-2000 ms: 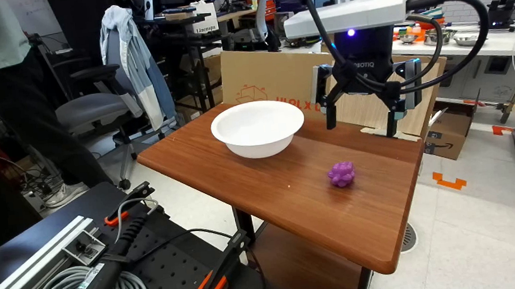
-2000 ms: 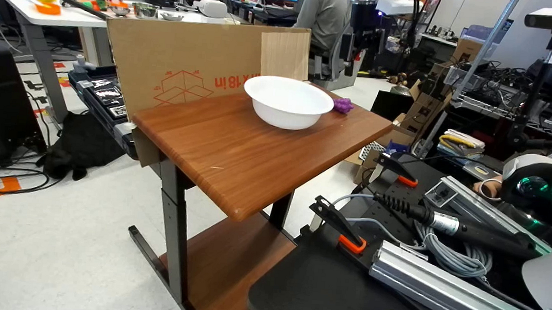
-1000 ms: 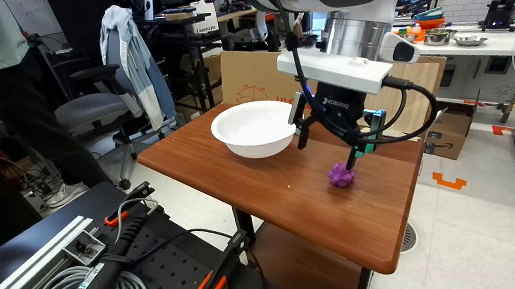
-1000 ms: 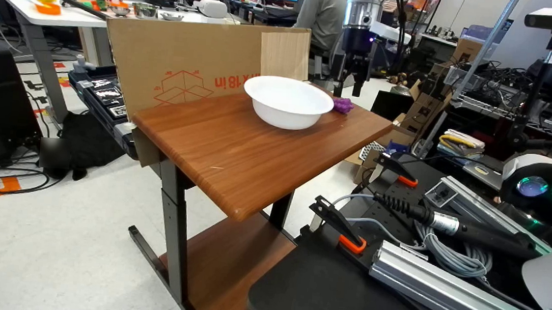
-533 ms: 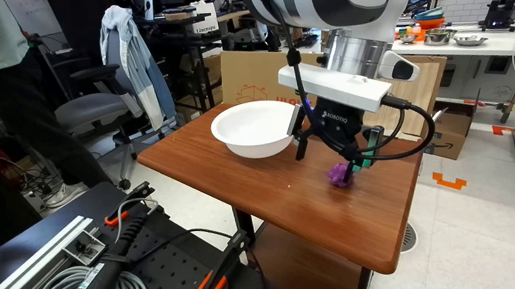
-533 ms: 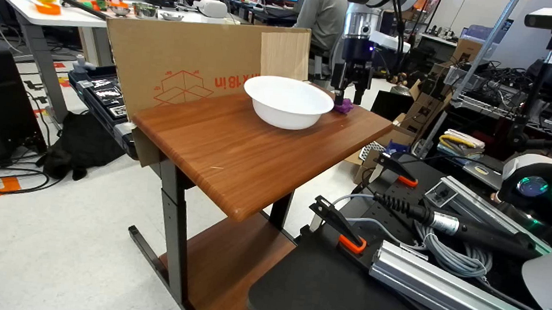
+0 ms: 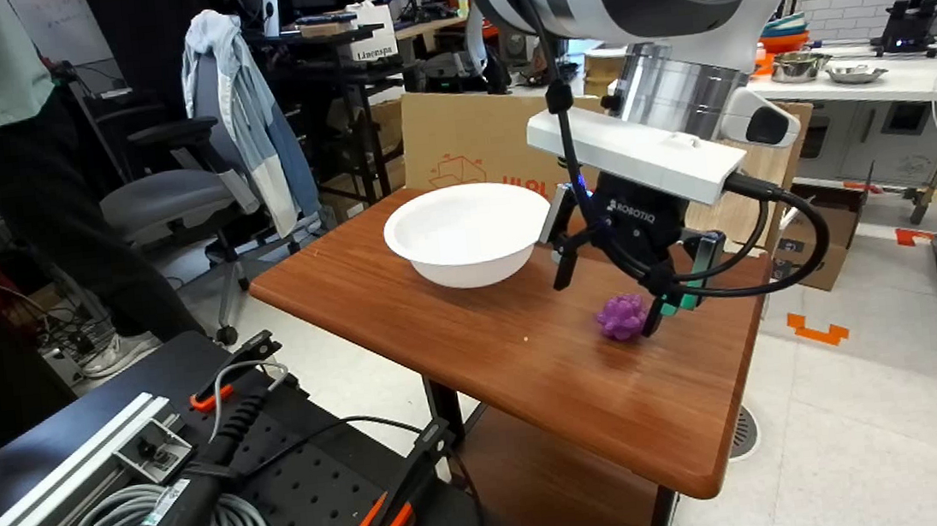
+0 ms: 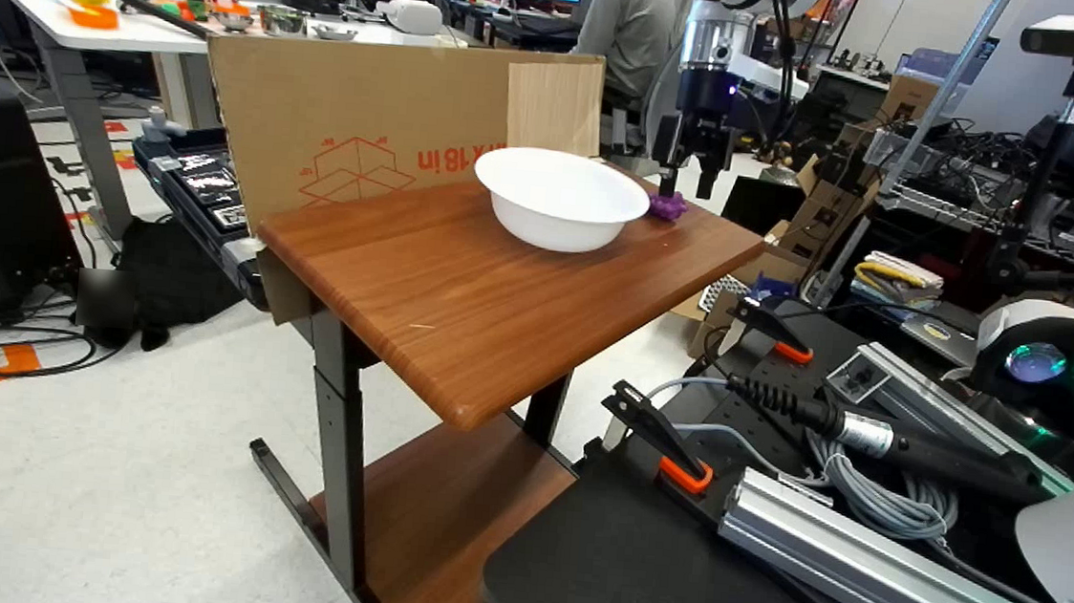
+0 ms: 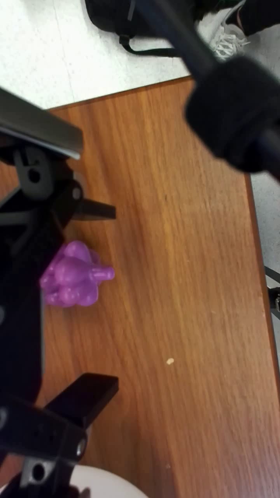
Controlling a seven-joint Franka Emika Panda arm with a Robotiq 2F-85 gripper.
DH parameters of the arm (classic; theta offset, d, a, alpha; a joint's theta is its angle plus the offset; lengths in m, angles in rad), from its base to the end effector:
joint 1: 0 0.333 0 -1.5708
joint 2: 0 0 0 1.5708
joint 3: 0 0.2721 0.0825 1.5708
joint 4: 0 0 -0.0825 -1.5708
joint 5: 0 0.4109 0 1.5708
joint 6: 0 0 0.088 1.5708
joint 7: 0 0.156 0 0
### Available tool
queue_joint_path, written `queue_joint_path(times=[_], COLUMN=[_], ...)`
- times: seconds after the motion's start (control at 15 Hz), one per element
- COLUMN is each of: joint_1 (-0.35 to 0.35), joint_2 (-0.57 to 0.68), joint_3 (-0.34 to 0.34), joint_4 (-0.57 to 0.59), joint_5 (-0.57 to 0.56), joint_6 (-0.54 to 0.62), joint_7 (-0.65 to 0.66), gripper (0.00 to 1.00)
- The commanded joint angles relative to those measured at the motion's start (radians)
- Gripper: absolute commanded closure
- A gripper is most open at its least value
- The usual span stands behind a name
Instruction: Put the purple object in the bowl
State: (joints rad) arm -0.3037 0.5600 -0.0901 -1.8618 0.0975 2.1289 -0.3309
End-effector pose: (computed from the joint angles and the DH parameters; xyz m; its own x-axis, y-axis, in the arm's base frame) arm 0.5442 -0.2209 0.0916 0.9590 -0.1008 -0.2649 -0.1335 -0.9851 -0.1086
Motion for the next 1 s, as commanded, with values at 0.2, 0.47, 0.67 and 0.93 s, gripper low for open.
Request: queue_joint_path(times=[0.2, 0.47, 0.67, 0.93], joint_1=[-0.041, -0.038, -0.04, -0.054], joint_2=[0.125, 0.188, 0.22, 0.225], joint_3=[0.01, 0.014, 0.022, 0.036], joint_4=[0.18, 0.267, 0.307, 0.331], joint_5=[0.07, 0.071, 0.071, 0.096], joint_6=[-0.099, -0.12, -0.125, -0.149], joint_7=[0.016, 0.045, 0.049, 0.048], gripper=[0.0, 0.25, 0.44, 0.73])
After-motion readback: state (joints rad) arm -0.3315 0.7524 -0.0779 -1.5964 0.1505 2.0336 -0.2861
